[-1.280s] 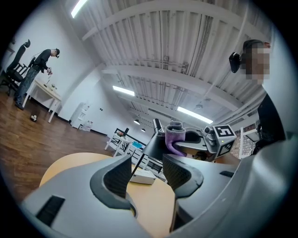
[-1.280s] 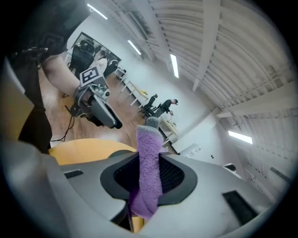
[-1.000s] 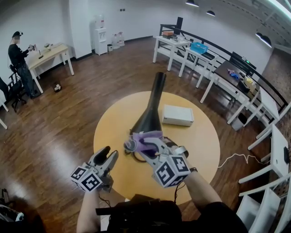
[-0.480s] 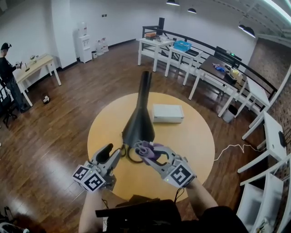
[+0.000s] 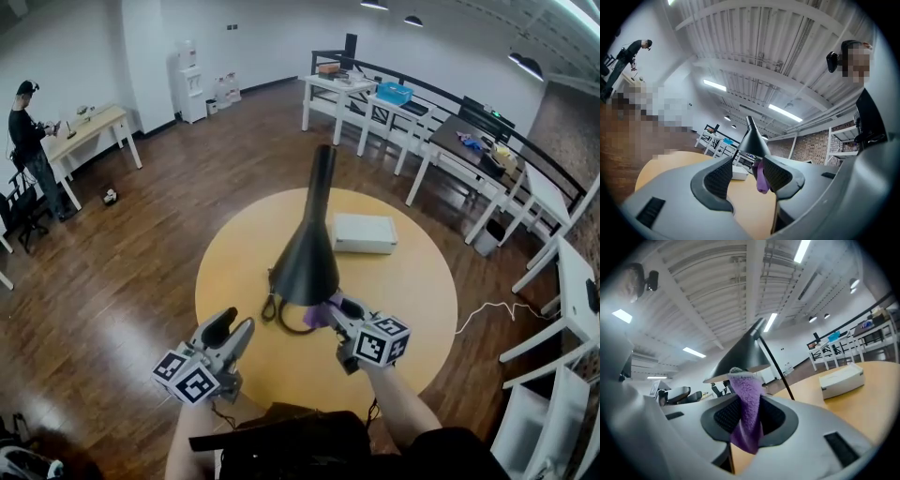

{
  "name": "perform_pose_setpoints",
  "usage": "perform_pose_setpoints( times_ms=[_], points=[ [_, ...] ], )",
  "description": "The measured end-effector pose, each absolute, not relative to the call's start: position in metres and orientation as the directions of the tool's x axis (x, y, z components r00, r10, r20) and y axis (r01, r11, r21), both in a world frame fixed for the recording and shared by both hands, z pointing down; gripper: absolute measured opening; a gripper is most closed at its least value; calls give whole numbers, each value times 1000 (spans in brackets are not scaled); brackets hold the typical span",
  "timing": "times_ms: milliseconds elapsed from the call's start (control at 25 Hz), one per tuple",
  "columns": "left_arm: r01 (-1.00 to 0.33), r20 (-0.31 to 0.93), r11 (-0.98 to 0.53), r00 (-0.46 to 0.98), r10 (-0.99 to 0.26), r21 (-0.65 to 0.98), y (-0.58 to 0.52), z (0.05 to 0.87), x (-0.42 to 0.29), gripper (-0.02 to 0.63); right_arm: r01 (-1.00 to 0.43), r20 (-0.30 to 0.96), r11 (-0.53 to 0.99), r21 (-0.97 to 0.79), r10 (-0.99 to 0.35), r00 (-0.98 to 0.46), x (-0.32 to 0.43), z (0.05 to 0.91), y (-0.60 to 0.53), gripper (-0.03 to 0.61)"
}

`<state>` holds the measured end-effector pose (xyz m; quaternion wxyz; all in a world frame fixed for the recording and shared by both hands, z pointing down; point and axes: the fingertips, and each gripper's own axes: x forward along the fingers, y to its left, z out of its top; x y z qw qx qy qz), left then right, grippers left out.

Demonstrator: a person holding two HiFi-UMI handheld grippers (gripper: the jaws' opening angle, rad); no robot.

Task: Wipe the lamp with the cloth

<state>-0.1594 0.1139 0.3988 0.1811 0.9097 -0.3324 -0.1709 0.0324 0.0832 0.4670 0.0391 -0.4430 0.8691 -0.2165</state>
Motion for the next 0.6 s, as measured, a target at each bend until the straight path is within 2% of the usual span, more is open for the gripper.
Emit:
perform_pose_setpoints(
  times_ms=[160,400,600],
  points=[
    [-550,-167,-707,724,-669,446,116,407,-167,199,-703,43,535,-468,-781,-624,22,466,76,95],
    [-540,-156,-718,741,-653,440,107,405,-176,199,-663,-57,463,-588,-841,-538,17,454,43,95],
    [-536,-157,-714,739,-655,451,102,407,-174,199,-665,-21,476,-576,-821,-570,2,471,32,95]
  ],
)
